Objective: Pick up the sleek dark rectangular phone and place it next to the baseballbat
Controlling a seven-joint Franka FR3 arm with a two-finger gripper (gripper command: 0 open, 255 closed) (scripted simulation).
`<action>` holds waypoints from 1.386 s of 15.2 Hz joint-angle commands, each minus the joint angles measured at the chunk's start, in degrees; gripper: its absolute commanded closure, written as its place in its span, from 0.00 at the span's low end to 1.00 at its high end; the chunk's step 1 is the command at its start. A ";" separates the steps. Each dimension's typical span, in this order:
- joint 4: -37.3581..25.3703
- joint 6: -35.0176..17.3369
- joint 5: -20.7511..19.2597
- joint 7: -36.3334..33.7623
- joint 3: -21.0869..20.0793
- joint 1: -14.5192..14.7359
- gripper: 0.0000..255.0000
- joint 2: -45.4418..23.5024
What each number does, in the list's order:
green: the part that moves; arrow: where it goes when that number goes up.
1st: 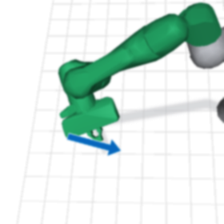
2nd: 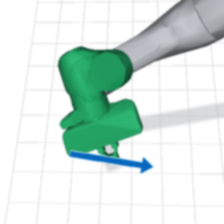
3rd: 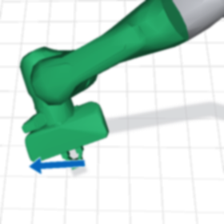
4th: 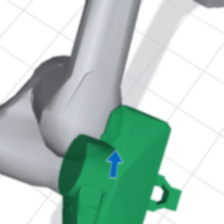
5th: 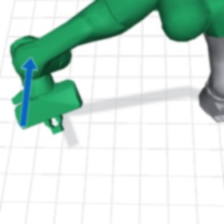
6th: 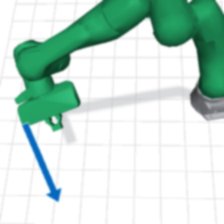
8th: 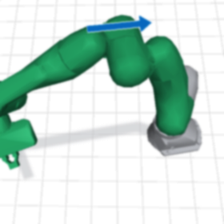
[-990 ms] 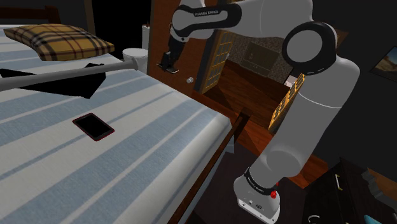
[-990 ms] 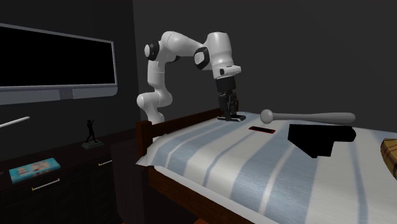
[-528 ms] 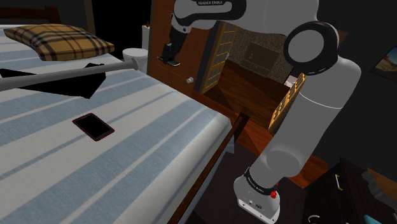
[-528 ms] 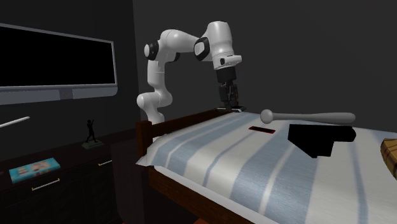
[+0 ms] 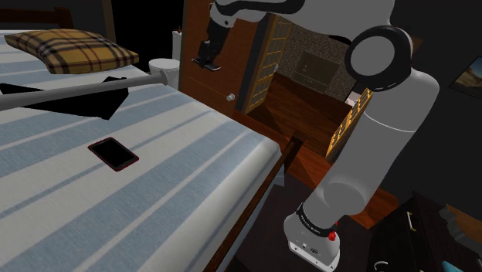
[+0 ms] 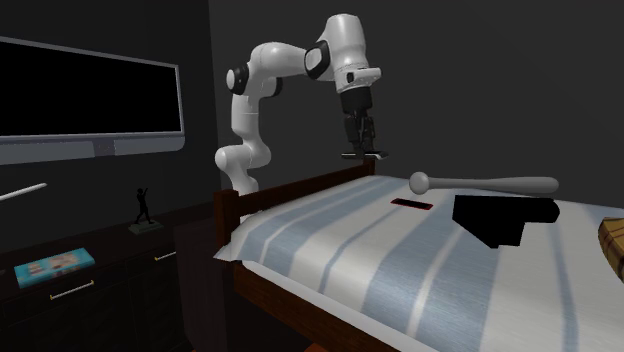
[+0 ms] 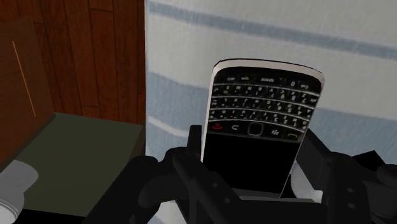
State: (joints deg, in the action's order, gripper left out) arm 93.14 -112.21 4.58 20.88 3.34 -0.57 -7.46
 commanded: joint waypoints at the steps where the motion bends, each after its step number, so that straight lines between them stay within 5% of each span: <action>1: -1.59 1.61 -0.05 -0.11 0.01 -0.01 1.00 -0.01; 5: -4.41 4.17 -0.09 -0.27 0.04 -0.05 1.00 -0.25; 21: 9.07 0.77 -4.68 -21.56 -9.72 10.55 1.00 10.49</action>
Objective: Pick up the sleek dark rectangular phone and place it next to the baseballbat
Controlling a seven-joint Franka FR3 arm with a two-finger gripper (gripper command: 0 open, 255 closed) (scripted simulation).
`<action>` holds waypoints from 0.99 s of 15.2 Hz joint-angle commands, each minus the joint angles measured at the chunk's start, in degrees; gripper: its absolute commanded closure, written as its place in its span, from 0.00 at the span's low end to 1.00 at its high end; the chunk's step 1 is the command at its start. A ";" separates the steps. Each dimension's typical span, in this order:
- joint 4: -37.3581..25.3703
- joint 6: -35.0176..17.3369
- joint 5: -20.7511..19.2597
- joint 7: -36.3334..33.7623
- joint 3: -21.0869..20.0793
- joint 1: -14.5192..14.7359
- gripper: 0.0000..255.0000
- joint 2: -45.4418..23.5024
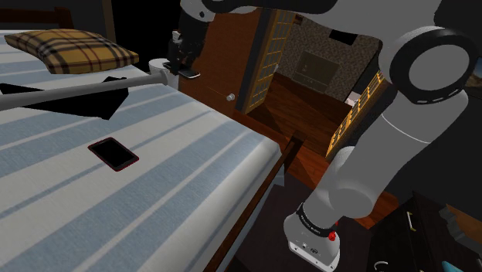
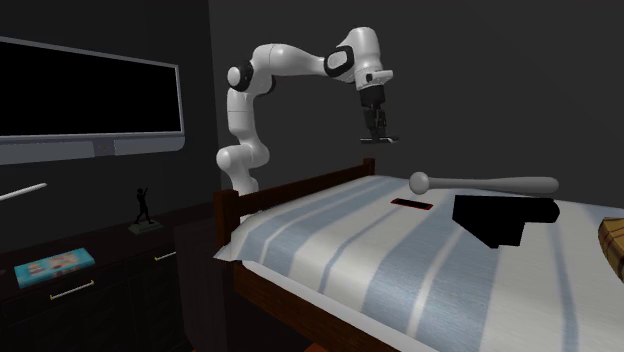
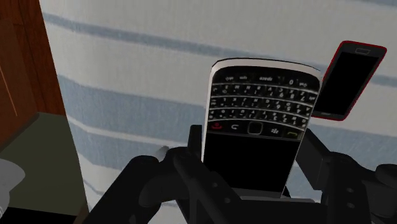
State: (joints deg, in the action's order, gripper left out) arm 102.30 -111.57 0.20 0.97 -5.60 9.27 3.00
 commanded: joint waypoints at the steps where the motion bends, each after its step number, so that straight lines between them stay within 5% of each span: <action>1: 0.12 0.11 -0.54 -3.05 -1.51 1.31 1.00 0.22; 15: -4.16 1.94 -5.23 -23.36 -11.76 10.27 1.00 -3.22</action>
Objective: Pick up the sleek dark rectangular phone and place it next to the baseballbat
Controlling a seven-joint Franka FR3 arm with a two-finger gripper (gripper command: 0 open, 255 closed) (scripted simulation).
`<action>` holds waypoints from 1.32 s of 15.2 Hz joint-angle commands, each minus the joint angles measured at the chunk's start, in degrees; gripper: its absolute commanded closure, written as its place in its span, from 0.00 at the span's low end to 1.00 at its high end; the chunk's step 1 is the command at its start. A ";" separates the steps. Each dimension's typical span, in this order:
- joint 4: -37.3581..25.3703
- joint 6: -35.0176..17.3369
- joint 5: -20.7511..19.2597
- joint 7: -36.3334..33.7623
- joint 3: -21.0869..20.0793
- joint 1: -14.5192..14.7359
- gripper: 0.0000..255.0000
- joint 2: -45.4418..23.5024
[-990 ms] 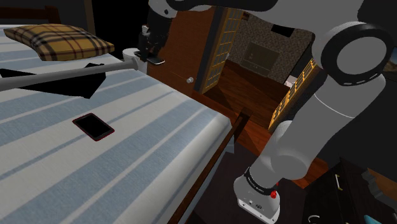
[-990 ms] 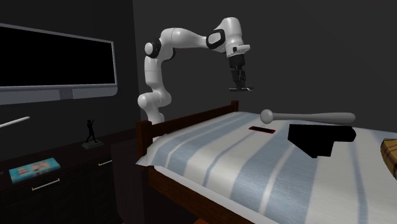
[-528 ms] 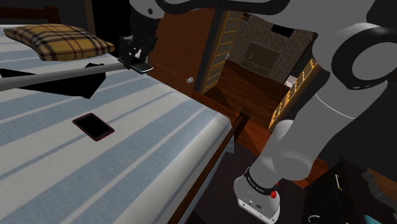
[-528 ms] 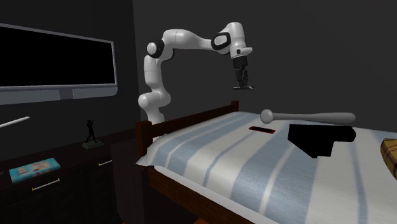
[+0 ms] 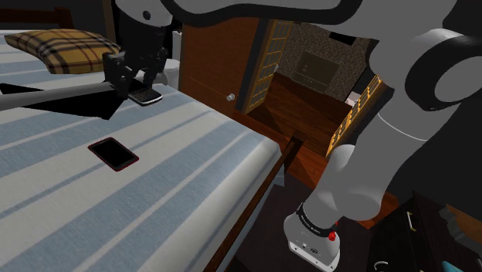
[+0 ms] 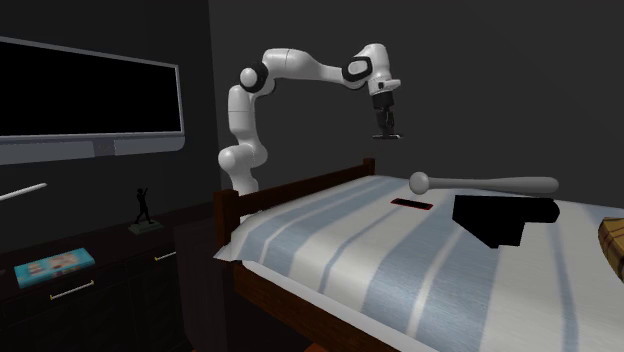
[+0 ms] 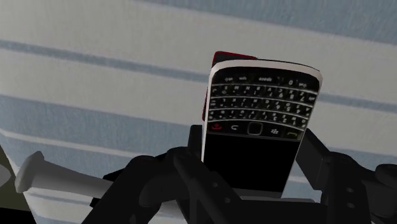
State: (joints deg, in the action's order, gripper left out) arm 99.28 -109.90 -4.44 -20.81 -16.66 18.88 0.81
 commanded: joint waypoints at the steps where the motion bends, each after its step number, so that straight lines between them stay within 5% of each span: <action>1: -1.99 0.58 -1.10 -3.07 -1.43 1.36 1.00 -1.74; 8: -11.28 4.07 -6.21 -14.45 -6.22 7.75 1.00 -9.38; 20: -1.67 -5.19 -6.56 -15.57 -5.86 7.40 1.00 -9.06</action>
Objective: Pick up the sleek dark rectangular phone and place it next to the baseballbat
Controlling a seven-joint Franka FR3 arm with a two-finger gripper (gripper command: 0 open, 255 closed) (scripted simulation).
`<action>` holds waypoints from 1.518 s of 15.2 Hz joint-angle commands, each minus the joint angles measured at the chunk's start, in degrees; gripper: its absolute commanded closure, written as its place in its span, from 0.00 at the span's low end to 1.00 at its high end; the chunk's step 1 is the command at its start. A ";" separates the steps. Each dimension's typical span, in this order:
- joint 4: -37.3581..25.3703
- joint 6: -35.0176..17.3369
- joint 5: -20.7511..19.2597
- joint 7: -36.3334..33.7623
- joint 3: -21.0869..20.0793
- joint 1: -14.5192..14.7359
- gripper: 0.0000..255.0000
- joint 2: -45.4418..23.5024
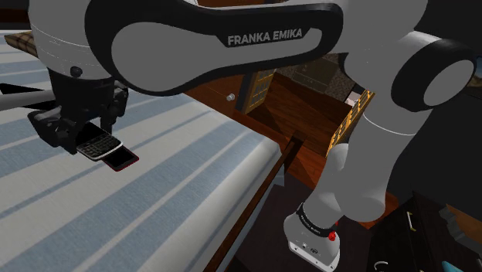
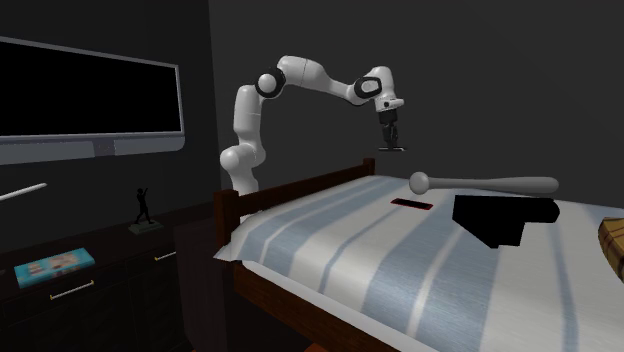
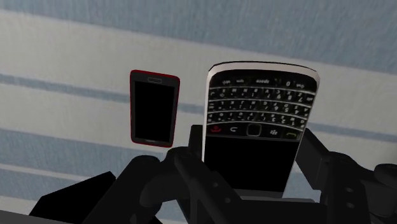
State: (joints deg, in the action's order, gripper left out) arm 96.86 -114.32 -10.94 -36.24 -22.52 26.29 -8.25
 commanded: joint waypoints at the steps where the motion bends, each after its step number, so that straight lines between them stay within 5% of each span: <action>1: 1.44 -1.51 -0.15 -0.27 0.04 -0.02 1.00 -0.06; 23: 12.78 -16.77 -4.16 -4.26 0.99 0.31 1.00 -4.65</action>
State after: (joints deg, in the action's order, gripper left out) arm 109.26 -130.51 -14.87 -40.25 -21.57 26.54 -12.70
